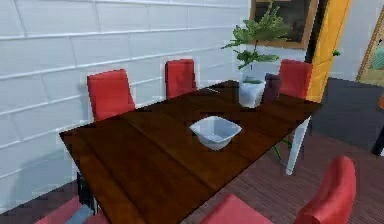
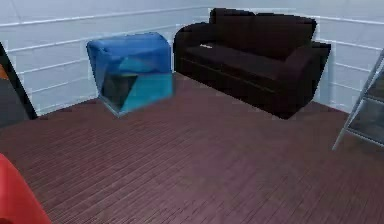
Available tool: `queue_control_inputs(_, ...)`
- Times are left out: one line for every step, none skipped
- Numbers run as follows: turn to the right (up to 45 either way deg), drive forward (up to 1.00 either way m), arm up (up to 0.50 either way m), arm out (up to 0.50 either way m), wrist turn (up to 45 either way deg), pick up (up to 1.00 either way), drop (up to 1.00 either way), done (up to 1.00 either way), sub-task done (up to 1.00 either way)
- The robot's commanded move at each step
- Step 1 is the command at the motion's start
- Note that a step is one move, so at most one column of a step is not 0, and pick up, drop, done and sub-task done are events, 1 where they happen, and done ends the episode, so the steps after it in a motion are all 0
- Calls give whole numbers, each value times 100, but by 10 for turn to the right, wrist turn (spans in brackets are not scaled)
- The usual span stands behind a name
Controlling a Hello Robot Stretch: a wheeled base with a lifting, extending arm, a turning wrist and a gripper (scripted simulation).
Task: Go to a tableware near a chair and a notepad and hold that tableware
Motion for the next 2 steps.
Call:
queue_control_inputs(450,0,0,0,0,0,0,0,0)
queue_control_inputs(330,0,0,0,0,0,0,0,0)
